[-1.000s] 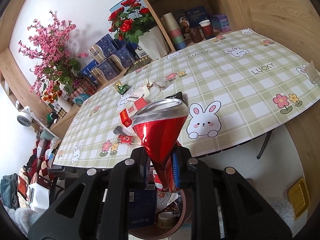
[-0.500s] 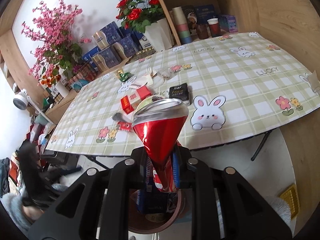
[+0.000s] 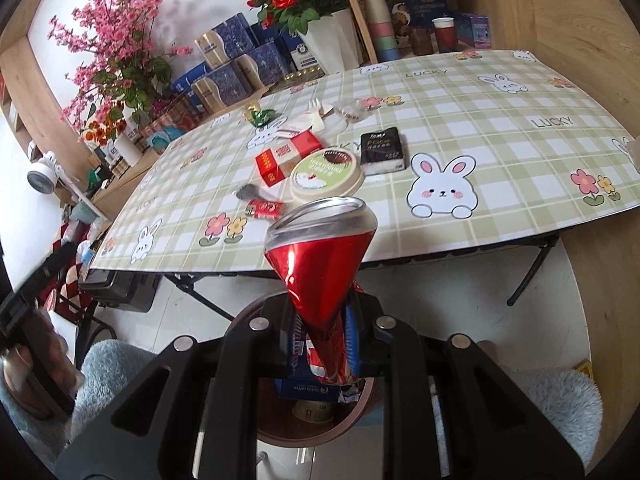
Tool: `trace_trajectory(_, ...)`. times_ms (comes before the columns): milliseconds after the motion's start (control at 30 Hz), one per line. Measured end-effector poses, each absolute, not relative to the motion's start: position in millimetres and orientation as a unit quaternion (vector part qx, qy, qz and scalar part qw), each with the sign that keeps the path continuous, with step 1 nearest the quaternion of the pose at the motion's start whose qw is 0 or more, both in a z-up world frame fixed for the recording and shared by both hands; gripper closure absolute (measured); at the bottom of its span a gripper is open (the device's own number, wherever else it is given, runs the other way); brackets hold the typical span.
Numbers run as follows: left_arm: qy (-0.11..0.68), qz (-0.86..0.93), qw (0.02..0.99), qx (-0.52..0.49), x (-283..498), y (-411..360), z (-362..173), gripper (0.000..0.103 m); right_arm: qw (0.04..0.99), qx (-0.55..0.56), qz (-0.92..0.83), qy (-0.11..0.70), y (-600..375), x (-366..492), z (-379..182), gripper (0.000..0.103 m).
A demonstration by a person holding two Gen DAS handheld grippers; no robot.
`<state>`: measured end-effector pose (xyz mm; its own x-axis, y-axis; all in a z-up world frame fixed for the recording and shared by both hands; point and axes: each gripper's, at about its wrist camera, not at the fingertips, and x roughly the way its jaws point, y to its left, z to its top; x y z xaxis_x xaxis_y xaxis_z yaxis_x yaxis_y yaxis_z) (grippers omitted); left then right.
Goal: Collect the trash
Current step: 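Open the left tool to drop the blue box into the bin, then lower the red can into the bin and open the right tool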
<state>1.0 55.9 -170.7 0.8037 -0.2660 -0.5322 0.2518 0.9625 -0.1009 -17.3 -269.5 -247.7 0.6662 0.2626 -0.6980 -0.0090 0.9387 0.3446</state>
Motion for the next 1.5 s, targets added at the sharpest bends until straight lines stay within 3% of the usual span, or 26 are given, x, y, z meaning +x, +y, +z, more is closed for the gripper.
trace_trajectory(867,0.276,-0.091,0.956,-0.044,2.4,99.1,-182.3,0.006,0.852,0.096,0.141,0.495,-204.3,-14.0,-302.4,0.082)
trace_trajectory(1500,0.286,-0.071,0.954,-0.05,4.1,117.8,-187.5,0.006,0.782,0.04,0.176,0.597,-149.3,31.9,-388.0,0.082)
